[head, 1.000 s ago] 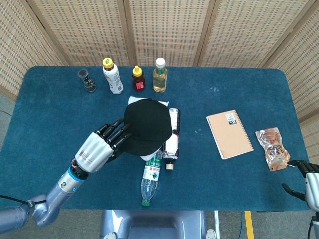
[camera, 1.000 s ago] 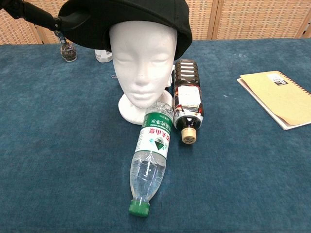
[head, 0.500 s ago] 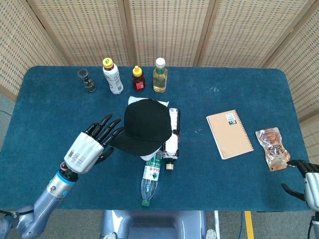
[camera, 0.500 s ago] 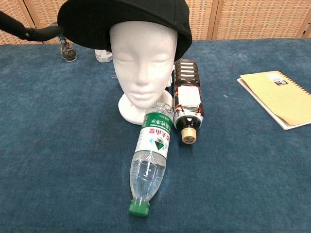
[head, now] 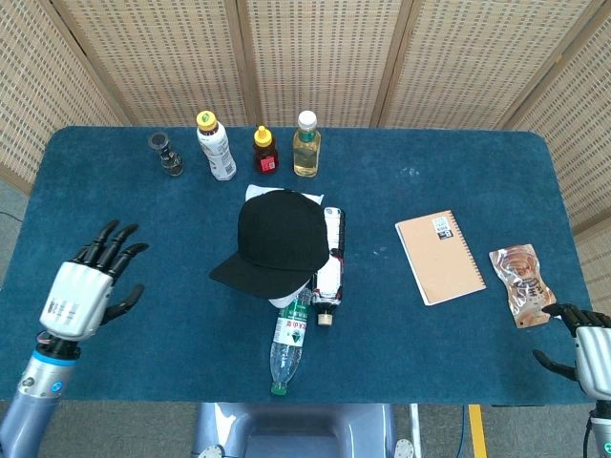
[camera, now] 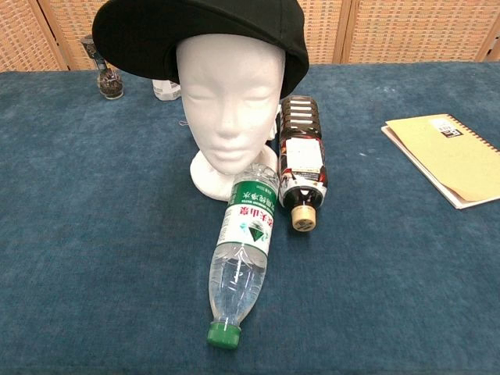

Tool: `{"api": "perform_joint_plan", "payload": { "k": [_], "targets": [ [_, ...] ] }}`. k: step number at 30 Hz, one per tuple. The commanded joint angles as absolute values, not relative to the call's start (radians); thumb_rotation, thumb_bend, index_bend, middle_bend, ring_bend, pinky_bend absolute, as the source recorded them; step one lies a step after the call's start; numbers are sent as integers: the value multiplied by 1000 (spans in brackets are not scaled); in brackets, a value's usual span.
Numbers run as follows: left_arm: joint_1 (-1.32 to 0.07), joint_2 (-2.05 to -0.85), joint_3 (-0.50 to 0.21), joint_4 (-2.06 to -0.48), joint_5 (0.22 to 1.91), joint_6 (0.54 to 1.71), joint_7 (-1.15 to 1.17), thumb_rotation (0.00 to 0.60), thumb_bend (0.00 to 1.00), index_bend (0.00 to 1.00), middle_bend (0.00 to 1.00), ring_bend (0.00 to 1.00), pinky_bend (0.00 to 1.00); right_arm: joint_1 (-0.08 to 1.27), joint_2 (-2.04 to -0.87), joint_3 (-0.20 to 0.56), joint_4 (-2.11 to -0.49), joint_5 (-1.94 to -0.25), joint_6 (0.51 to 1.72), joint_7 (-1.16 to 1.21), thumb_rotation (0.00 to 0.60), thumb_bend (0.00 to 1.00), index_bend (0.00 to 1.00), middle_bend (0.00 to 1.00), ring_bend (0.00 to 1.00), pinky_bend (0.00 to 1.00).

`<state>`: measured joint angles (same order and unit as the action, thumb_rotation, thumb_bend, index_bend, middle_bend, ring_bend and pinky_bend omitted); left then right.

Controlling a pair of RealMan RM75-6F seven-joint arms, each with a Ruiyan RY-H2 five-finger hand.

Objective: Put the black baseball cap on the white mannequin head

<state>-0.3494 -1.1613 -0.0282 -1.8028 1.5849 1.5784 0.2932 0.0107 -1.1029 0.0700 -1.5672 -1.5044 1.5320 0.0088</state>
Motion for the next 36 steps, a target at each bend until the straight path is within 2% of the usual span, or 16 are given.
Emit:
{"api": "perform_joint_plan", "payload": {
  "k": [1, 7, 15, 36],
  "targets": [
    [-284, -1146, -23, -1759, 1517, 1626, 251, 600, 272, 262, 140, 64, 348, 19, -1103, 74, -1577, -1493, 1518, -11, 600, 90, 309, 381, 411, 337],
    [-207, -1140, -16, -1689, 1425, 1637, 230, 600, 271, 361, 153, 80, 347, 36, -1098, 86, -1606, -1474, 1497, -68, 600, 89, 295, 369, 389, 327],
    [-122, -1130, -1, -1650, 1317, 1612, 187, 600, 271, 375, 155, 81, 344, 37, -1095, 85, -1631, -1467, 1496, -94, 600, 90, 292, 361, 378, 319],
    [-115, -1141, -13, -1619, 1456, 1586, 115, 600, 272, 386, 177, 85, 333, 45, -1110, 75, -1598, -1478, 1488, -66, 600, 90, 293, 361, 378, 309]
  ]
}}
